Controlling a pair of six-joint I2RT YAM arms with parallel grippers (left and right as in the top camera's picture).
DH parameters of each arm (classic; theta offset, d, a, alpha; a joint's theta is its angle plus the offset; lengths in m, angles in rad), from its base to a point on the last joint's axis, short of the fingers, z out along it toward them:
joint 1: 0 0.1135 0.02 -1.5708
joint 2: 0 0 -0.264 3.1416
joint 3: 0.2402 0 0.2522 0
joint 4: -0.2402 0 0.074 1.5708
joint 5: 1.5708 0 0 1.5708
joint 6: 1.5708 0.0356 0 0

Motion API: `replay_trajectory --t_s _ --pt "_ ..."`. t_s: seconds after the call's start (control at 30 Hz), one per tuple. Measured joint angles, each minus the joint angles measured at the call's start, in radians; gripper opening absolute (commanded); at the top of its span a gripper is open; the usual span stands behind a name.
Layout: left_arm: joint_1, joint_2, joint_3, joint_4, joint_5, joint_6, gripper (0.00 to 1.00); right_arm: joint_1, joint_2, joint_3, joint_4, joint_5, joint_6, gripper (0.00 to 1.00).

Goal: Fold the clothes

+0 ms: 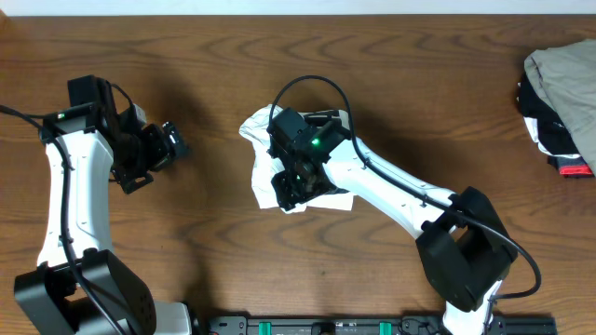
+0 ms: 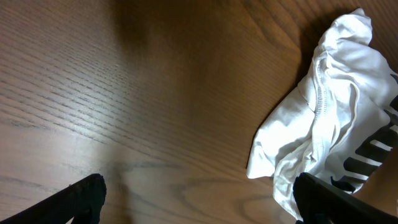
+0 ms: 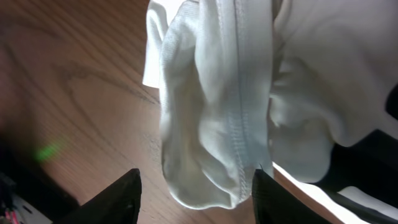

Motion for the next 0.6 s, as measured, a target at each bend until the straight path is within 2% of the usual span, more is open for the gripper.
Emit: replay_trajectory --t_s 0.13,0.3,0.6 --pt "0.0 0.0 0.0 0.0 0.0 0.0 0.98 0.004 0.014 0.0 0.005 -0.011 0.014 0.54" --pt "0.0 0.0 0.0 0.0 0.0 0.0 0.98 0.014 0.035 -0.003 0.003 -0.011 0.025 0.57" --pt "0.0 0.0 0.0 0.0 0.0 0.0 0.98 0.007 0.035 -0.004 -0.012 0.089 0.037 0.6"
